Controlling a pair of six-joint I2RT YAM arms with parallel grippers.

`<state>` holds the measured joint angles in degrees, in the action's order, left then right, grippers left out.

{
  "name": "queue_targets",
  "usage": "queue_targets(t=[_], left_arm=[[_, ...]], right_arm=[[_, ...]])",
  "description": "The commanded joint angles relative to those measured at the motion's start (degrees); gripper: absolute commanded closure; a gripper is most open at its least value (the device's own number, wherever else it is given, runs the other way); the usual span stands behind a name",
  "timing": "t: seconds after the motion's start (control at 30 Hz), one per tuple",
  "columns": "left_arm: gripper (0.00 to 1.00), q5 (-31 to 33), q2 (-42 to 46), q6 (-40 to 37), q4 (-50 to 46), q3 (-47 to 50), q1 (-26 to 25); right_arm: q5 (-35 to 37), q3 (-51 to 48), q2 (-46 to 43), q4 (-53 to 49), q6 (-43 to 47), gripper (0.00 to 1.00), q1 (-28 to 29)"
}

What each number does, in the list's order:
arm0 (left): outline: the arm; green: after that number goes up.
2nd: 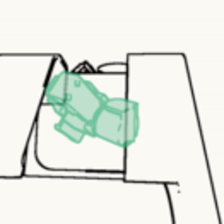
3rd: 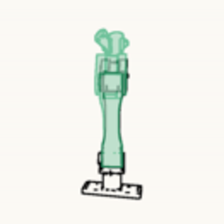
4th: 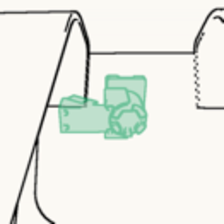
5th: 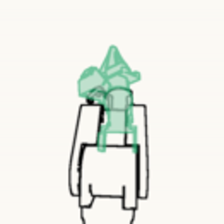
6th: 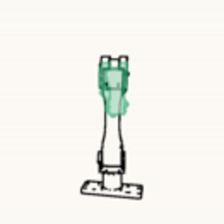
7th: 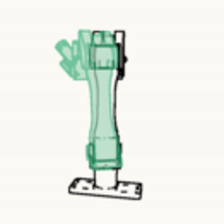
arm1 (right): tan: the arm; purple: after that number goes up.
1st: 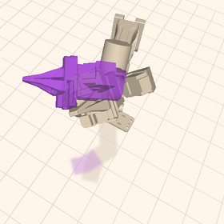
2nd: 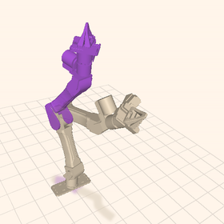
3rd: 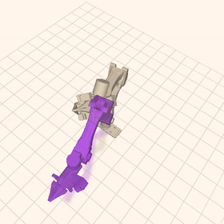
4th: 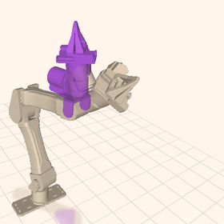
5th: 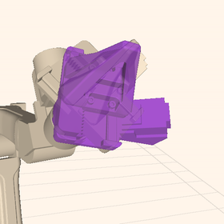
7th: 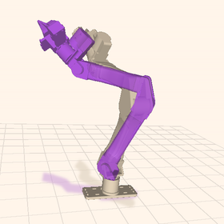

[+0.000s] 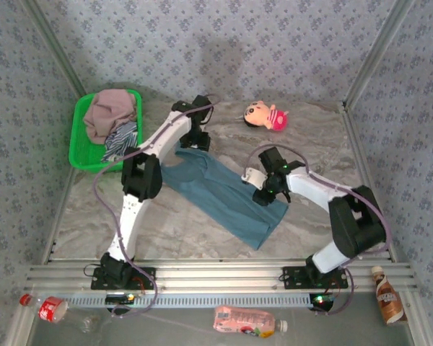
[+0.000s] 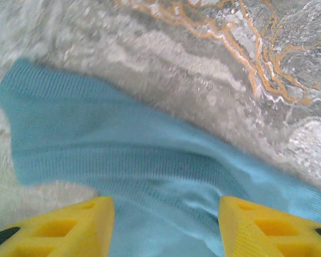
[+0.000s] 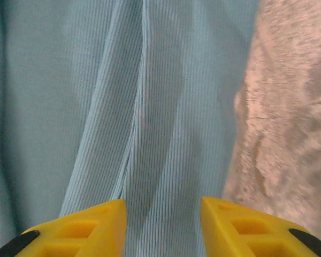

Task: Fold and stack the tank tops

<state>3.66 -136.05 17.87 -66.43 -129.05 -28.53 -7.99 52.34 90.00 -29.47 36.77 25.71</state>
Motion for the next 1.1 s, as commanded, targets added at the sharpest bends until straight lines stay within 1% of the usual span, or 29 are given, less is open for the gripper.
queue_targets(t=[0.0,0.07,0.2,0.3,0.4,0.53,0.63,0.7,0.87,0.93,0.97,1.07], left_arm=[[0.46,-2.66,10.89,9.74,-1.03,12.44,-1.12],[0.46,-3.61,16.17,14.82,3.31,23.26,-1.54],[0.47,-5.29,21.64,20.29,11.52,37.92,-2.71],[0.50,-4.80,22.34,21.77,15.51,43.91,-2.56],[0.54,-4.13,20.72,20.43,17.43,44.74,-1.55],[0.57,-3.55,16.45,16.50,17.31,41.67,-0.12],[0.58,-3.35,12.09,11.93,15.66,36.55,0.73],[0.57,-2.13,9.45,8.23,14.70,32.74,1.01],[0.55,1.17,1.66,-0.09,11.53,20.45,1.77],[0.53,0.65,-1.20,-1.61,10.05,14.56,2.25],[0.52,0.20,-2.54,-2.20,9.23,11.69,2.25],[0.49,-0.67,-4.80,-3.43,6.71,4.87,2.10]], right_arm=[[-2.31,0.81,2.38,0.85,3.52,0.58,-0.51],[-2.43,0.17,2.94,0.44,2.93,0.60,-0.02],[-1.59,-2.35,2.59,-2.04,1.32,0.69,1.67],[-1.08,-5.04,0.67,-2.46,-0.56,0.73,2.49],[-0.98,-6.85,-0.90,-3.47,-1.77,0.75,3.86],[-1.60,-7.92,-2.73,-4.71,-3.46,0.76,6.05],[-2.94,-7.56,-3.50,-6.78,-5.23,0.76,8.47],[-3.55,-7.30,-3.47,-6.59,-6.46,0.76,10.48],[-6.83,-4.71,-0.68,-5.22,-10.60,0.76,17.40],[-6.65,-3.29,0.90,-3.88,-11.74,0.76,20.21],[-7.65,-2.35,1.51,-6.08,-10.76,0.76,21.36],[-7.52,-0.69,-0.14,-5.68,-10.45,0.73,21.46]])
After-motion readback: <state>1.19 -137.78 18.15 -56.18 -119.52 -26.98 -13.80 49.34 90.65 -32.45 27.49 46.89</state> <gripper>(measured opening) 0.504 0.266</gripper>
